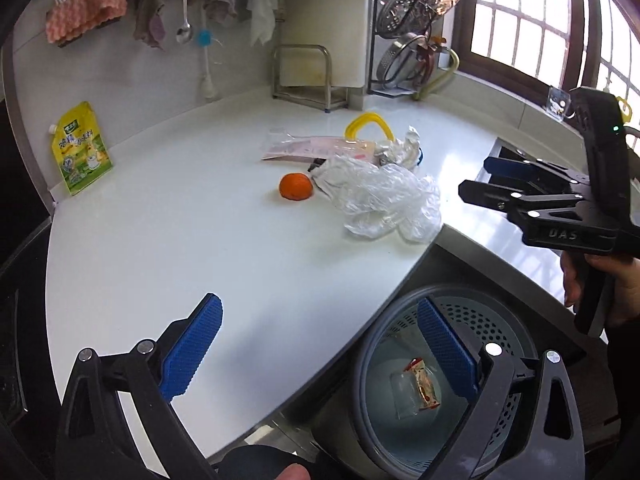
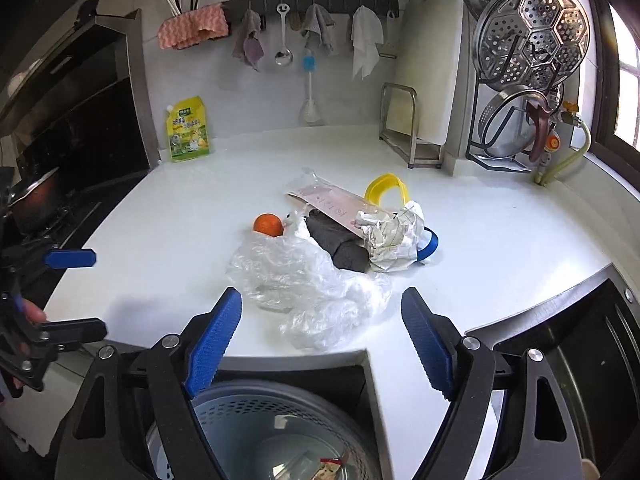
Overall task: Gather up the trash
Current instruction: 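Grasp the crumpled plastic bag with the right tool while the left tool grasps the white tissue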
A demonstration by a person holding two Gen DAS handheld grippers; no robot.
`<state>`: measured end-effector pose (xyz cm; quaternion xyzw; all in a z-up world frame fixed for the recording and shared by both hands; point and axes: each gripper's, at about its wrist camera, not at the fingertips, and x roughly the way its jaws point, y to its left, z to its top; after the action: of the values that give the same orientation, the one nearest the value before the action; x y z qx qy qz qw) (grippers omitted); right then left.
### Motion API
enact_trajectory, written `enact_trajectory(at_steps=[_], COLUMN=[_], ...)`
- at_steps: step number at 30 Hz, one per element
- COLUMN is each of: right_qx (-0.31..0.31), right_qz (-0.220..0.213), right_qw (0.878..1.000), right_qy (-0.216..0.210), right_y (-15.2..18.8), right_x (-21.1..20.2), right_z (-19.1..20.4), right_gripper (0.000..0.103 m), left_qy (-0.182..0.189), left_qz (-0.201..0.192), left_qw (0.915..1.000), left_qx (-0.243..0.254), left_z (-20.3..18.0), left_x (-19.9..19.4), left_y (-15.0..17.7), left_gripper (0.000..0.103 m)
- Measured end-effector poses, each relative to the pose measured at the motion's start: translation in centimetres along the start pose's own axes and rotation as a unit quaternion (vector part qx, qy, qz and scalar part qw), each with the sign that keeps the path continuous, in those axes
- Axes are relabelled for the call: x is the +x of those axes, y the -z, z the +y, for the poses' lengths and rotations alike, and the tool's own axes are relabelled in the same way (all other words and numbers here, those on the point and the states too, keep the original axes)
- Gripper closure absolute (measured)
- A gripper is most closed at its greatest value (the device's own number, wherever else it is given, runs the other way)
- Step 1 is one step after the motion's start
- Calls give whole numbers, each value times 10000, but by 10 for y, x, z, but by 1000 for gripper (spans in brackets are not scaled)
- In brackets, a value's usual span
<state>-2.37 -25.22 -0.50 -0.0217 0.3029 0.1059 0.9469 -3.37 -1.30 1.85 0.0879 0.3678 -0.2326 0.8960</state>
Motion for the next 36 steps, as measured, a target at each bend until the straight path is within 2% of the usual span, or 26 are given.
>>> enact_trajectory(at_steps=[6, 10, 14, 15, 16, 17, 18, 22, 27, 33, 36], right_qx=[-192, -34, 163, 186, 242, 258, 295, 412, 443, 536, 681], right_qz=[369, 644, 802, 821, 848, 809, 854, 804, 392, -146, -244], right_qw=[9991, 9979, 9966, 9964, 9960, 9962, 9955, 9937, 9942, 9975, 9963], right_qy=[67, 116, -43, -50, -128, -203, -300, -670, -896, -446, -460], right_y=[-2, 2, 8, 9, 11, 11, 11, 11, 5, -3, -2], right_x=[51, 81, 99, 101, 103, 101, 100, 84, 39, -12, -22], right_z=[-3, -14, -23, -25, -27, -27, -28, -29, -29, -52, -64], right_gripper=[25, 25, 25, 28, 44, 52, 66, 75, 78, 78, 78], left_qy=[-12, 20, 20, 27, 24, 22, 22, 32, 37, 115, 205], left_qz=[129, 230, 291, 294, 293, 297, 297, 301, 234, 190, 152], left_qw=[9998, 9996, 9994, 9994, 9994, 9993, 9993, 9993, 9994, 9995, 9995], left_qx=[-126, -143, -187, -195, -202, -206, -212, -231, -271, -226, -204], left_z=[9, 9, 10, 10, 10, 9, 9, 6, 1, -19, -33], left_x=[14, 26, 35, 36, 37, 38, 39, 42, 45, 62, 75], left_y=[-1, 1, 1, 1, 1, 0, 0, 0, -6, -21, -35], left_gripper=[7, 7, 7, 7, 7, 7, 7, 7, 7, 7, 7])
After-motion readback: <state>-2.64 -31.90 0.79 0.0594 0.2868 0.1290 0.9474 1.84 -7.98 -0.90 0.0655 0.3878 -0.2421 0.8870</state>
